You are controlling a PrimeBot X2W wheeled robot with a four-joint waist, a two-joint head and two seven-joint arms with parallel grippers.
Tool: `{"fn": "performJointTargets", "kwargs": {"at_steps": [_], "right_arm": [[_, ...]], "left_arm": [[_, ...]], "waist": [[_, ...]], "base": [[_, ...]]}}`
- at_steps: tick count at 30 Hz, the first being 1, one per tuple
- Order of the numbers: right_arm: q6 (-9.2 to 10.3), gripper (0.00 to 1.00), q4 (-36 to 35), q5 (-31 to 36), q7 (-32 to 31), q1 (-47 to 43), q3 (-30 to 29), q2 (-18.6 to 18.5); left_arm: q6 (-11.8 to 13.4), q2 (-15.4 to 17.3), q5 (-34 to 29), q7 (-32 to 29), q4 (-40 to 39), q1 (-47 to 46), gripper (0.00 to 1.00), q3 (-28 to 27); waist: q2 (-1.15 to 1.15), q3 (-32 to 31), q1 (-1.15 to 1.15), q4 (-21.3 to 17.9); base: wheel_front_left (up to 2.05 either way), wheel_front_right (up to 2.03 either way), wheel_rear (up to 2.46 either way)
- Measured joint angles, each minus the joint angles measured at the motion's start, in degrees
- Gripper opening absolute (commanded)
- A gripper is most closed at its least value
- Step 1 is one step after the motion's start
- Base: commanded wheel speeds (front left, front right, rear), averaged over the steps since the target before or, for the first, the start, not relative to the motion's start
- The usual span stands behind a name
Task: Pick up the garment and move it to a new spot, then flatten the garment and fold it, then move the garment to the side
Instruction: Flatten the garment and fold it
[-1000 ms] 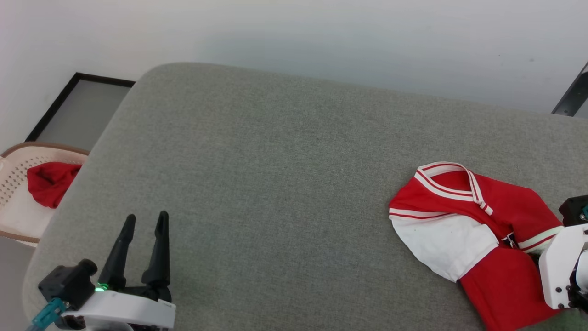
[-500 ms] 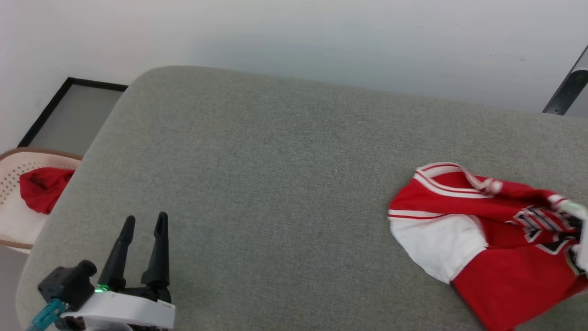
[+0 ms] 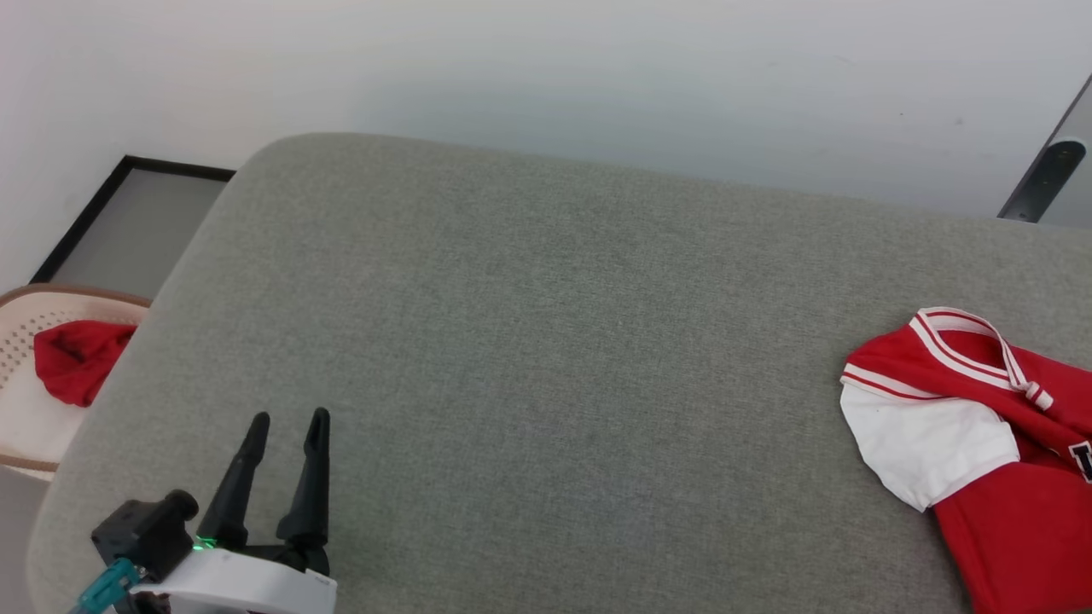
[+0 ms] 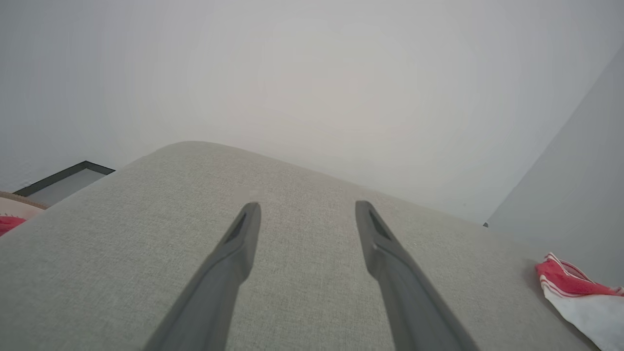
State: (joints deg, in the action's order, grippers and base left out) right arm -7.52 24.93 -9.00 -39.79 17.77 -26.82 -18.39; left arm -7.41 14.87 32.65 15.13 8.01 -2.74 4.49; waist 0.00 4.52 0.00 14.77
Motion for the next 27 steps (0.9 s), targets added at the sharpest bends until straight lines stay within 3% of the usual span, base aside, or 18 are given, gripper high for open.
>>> {"fn": "performJointTargets", "kwargs": {"at_steps": [1,6,11,16,20,27], "right_arm": [[0.01,1.0,0.4,0.5,1.0,0.0,0.2,0.0],[0.0,1.0,-0.5,-0.4,5.6,0.2,5.0,-0.3],[0.0,1.0,-7.4,-2.9,11.3,-0.8,11.3,-1.6],[0.0,1.0,-14.8,-4.0,22.8,-3.6,17.1,-2.6],[0.0,1.0,-17.4,-0.9,34.3,-5.7,21.1,-2.7],[0.0,1.0,-15.9,3.7,46.4,-6.9,24.2,1.6]], "left_arm": [[0.0,0.1,0.1,0.0,0.1,0.1,1.0,0.2],[0.0,1.1,0.3,0.0,0.2,-0.1,1.0,1.1],[0.0,2.1,0.9,0.0,-0.1,-0.7,1.0,1.8],[0.0,3.3,1.7,0.0,-0.5,-1.8,1.0,2.1],[-0.1,4.2,2.1,0.0,-0.9,-2.6,1.0,2.3],[-0.1,5.2,2.9,0.0,-1.1,-3.4,1.0,2.6]], "waist": [[0.0,0.0,0.0,-0.1],[0.0,-0.3,0.0,-1.0],[0.0,-0.4,0.0,-2.6],[0.0,-0.2,0.0,-4.8],[0.0,0.1,0.0,-6.7],[0.0,0.6,0.0,-10.4]], "base": [[0.0,0.0,0.0],[0.0,0.0,0.0],[0.0,0.0,0.0],[0.0,0.0,0.0],[0.0,0.0,0.0],[0.0,0.0,0.0]]}}
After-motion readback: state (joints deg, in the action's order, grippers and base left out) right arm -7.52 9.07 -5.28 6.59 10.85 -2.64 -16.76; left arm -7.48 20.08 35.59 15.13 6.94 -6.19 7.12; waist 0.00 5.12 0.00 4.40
